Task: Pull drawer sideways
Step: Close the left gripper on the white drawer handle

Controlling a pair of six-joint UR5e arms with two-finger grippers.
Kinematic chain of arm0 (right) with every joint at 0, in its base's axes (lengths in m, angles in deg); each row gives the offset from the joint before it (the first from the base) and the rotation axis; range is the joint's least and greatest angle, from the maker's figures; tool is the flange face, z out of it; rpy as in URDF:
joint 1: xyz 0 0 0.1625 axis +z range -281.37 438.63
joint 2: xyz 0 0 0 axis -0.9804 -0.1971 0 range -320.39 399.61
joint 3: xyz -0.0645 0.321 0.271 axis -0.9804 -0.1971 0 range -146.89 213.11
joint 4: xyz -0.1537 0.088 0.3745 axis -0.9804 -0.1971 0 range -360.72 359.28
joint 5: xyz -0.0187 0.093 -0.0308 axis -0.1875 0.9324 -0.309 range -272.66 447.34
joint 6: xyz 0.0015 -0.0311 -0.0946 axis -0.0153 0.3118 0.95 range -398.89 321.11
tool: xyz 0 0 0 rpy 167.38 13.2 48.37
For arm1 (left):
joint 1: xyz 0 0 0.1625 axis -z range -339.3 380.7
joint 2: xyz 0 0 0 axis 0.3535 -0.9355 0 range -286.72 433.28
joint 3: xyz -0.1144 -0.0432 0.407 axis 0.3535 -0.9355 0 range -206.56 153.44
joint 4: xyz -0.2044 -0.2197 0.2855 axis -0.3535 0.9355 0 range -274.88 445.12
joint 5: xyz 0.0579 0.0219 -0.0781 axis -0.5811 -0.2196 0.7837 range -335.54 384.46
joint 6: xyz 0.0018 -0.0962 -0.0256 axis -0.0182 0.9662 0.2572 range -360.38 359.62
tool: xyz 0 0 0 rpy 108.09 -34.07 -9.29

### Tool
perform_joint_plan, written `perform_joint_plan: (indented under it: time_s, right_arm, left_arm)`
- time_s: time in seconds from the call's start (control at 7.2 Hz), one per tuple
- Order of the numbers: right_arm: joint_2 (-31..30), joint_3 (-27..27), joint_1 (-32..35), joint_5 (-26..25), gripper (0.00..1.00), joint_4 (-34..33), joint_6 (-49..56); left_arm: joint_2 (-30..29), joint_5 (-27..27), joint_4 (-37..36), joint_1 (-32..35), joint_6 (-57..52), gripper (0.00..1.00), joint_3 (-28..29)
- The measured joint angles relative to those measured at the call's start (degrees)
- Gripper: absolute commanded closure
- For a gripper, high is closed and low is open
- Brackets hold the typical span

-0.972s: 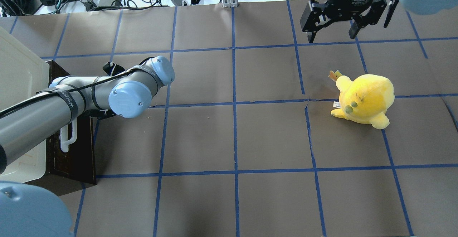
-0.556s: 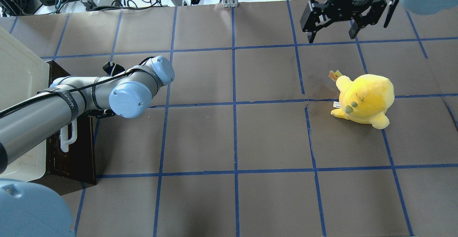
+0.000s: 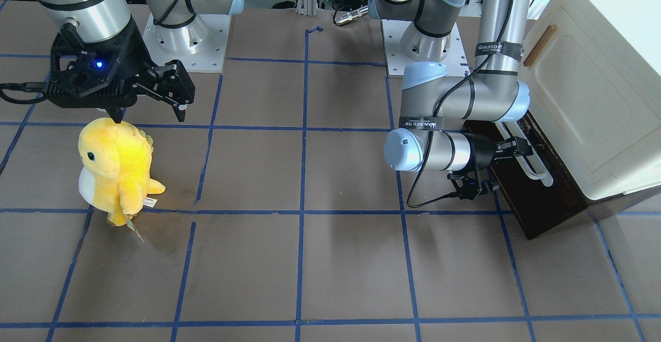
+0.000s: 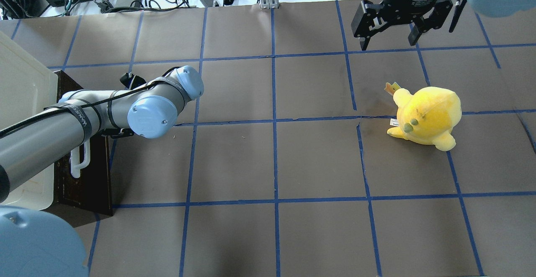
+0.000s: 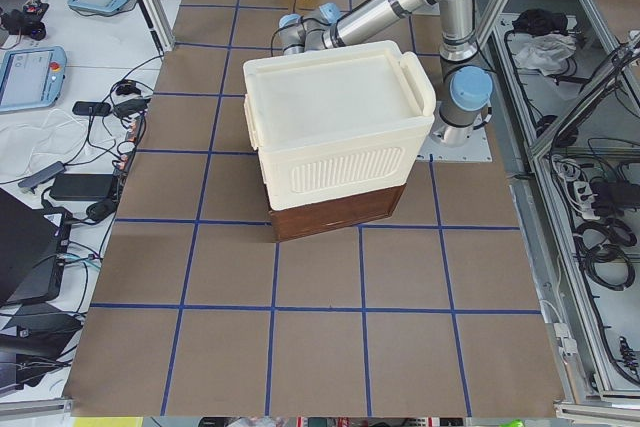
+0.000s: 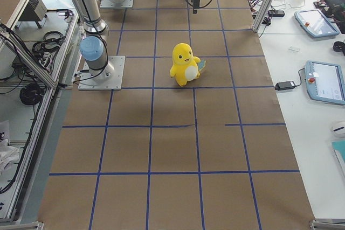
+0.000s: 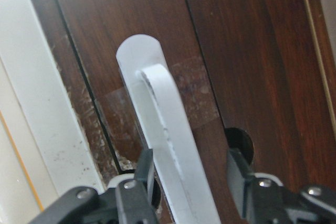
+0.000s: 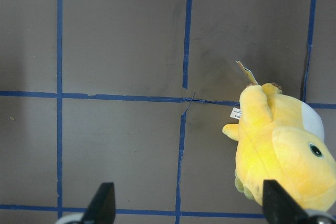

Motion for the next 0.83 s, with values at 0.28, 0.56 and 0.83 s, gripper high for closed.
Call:
perform_joint_plan:
  time_s: [0.28, 0.56, 0.83]
  right_arm:
    - [0.0, 0.0, 0.0, 0.0, 0.00, 0.0, 0.0]
    - [0.0, 0.0, 0.0, 0.0, 0.00, 0.0, 0.0]
    - [0.0, 0.0, 0.0, 0.0, 0.00, 0.0, 0.0]
  left_arm:
    - [0.0, 0.0, 0.0, 0.0, 0.0, 0.59, 0.1]
    - [0.0, 0.0, 0.0, -0.1, 0.0, 0.63, 0.1]
    - [-0.1, 0.1, -0.1, -0.1, 0.0, 0.74, 0.2]
